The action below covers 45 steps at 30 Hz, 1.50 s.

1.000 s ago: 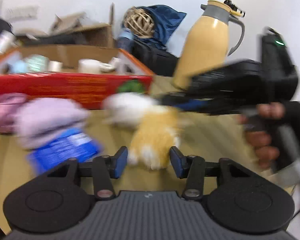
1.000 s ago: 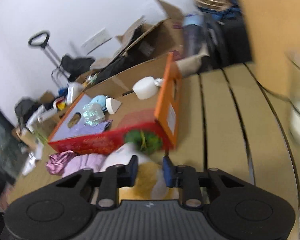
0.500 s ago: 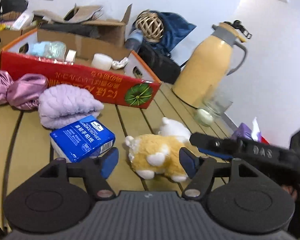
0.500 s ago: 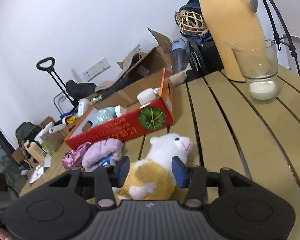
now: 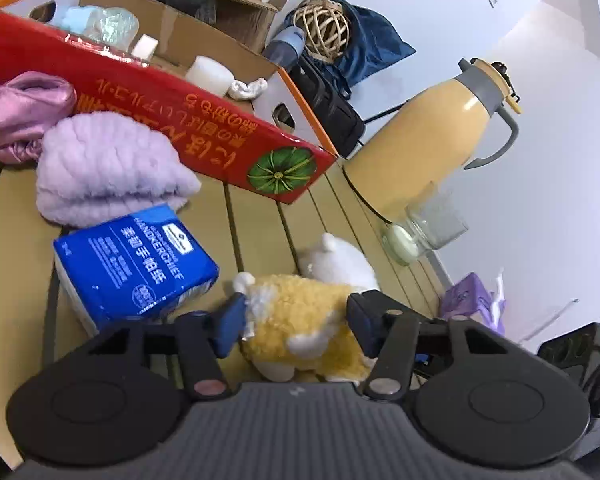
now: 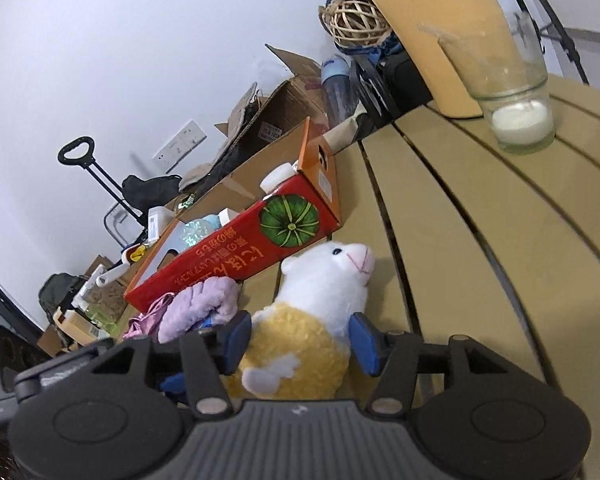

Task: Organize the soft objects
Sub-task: 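Carry the plush lamb into the cardboard box and open the grippers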

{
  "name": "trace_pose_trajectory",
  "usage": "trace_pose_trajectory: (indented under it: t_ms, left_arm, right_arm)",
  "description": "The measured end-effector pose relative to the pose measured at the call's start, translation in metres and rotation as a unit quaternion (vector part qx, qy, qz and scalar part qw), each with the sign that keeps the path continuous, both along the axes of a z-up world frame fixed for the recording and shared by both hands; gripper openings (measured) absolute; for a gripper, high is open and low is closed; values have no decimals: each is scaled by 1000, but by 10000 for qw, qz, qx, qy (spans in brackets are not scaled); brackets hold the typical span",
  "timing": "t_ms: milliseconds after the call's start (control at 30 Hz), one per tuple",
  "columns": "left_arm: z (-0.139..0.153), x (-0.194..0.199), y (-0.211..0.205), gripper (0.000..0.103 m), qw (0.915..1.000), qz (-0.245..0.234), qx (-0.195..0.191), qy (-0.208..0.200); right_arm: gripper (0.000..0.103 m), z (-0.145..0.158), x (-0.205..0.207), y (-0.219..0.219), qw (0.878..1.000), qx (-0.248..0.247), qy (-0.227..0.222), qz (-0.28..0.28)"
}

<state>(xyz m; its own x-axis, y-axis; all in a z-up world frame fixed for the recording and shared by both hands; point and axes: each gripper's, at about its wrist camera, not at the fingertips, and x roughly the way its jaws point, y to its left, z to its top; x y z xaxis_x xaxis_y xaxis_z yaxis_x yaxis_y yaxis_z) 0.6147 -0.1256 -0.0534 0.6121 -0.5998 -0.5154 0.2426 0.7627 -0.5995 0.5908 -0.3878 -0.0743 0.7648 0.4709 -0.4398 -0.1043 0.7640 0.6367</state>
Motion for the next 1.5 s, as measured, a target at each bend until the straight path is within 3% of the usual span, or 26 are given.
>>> trace_pose_trajectory:
  t_ms: [67,133,233,300,400,533,700,767,867,1000,1100,1300,1367,1500]
  left_arm:
    - [4,-5,0,46,9999,40,-107,-10]
    - [17,-12,2,46,9997,44,-217,-141]
    - [57,-10,9,46,9974,174,-178,-683]
    - [88,16,20,46,9958,251,-212,-851]
    - [111,71,31,47,9950,435,-106,-896]
    - [95,152,41,47,9966,570,91,-582]
    - [50,230,44,47,9974,682,184,165]
    - [36,241,38,45,9970,640,357,263]
    - [37,233,34,42,9980,433,461,58]
    - [48,211,50,42,9973,373,622,-91]
    - [74,185,67,42,9948,441,852,-342]
    - [150,98,111,45,9798,549,1531,-1166]
    - [173,67,125,52,9769,611,1585,-1298]
    - [204,1,141,54,9723,712,1687,-1455]
  right_arm:
    - [50,0,-1,-1,9999,88,14,-131]
    - [43,10,-8,1,9994,-69,-117,-323]
    - [42,43,-8,5,9979,-72,-588,-272]
    - [42,69,10,11,9959,-87,-895,-133]
    - [42,107,67,25,9915,-281,-1268,70]
    - [42,113,154,51,9926,-565,-1069,73]
    - [42,78,232,66,9953,-810,-524,-85]
    - [27,62,252,80,9895,-1412,-293,-100]
    - [25,51,252,99,9741,-2227,-365,-113]
    - [26,52,255,108,9633,-2651,-410,-112]
    - [26,68,248,110,9572,-2878,-306,-26]
    - [28,138,185,98,9513,-2988,-760,-44]
    - [30,165,158,94,9458,-3122,-894,-40]
    - [45,211,91,83,9376,-3264,-1196,-61]
